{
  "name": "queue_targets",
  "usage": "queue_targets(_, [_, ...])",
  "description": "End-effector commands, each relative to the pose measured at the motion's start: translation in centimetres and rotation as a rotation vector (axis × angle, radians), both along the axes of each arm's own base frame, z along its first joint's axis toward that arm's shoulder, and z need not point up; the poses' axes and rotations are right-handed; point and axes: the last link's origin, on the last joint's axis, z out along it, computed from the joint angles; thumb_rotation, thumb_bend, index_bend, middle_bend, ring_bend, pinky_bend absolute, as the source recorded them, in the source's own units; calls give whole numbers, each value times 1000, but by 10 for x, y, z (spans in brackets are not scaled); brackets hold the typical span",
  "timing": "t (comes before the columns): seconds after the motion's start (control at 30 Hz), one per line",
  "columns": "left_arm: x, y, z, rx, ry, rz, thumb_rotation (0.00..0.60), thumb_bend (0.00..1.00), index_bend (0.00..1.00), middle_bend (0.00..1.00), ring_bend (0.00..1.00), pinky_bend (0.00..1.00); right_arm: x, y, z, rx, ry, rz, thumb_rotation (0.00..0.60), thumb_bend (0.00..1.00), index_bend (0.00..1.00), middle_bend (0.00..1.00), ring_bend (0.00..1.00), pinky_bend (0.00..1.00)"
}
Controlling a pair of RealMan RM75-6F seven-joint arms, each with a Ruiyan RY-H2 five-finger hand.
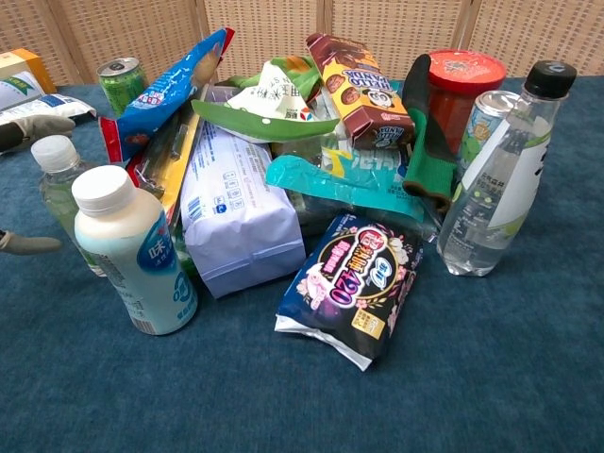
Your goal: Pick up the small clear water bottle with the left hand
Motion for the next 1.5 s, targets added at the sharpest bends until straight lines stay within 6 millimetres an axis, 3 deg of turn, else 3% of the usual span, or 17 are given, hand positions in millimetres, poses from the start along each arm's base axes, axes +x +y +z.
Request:
queue_targets(0.03, [4,5,-12,1,-57,-10,600,0,0,0,0,0,0,0,1,-1,-1,-1,600,0,0,0,0,0])
queue_targets(0.27, [5,4,-36,1,-131,-12,600,0,14,0,0,2,0,-1,2,-5,-8,-1,600,0,0,0,0,0])
queue_targets(0.33, [4,5,-41,35,-153,-6,600,0,80,19,27,96,0,0,3,-8,-8,1,600,0,0,0,0,0])
queue_targets(0.37, [4,6,-42,58,-158,-7,600,0,180,129,142,250,0,-1,3,-8,-9,1,600,0,0,0,0,0])
queue_targets(0.43, [5,8,-46,104,-159,-13,600,0,439,459,463,543,-1,0,3,-5,-10,0,600,0,0,0,0,0])
queue_targets(0.53, [6,9,-48,148,-170,-18,600,0,728,755,743,728,-1,0,2,-1,-10,0,600,0,0,0,0,0])
queue_targets(0.6, [6,9,-46,171,-178,-27,600,0,793,817,801,763,0,0,2,-2,-9,2,600,0,0,0,0,0])
queue_targets(0.77, [10,10,-24,245,-210,-57,600,0,822,840,823,780,-1,-1,2,-3,-10,0,600,0,0,0,0,0])
queue_targets(1.2, [45,18,79,467,-237,-164,600,0,815,838,823,777,2,0,0,3,-2,7,600,0,0,0,0,0])
queue_targets(1.5, [60,18,99,506,-228,-204,600,0,810,836,823,776,2,1,0,3,-2,5,600,0,0,0,0,0])
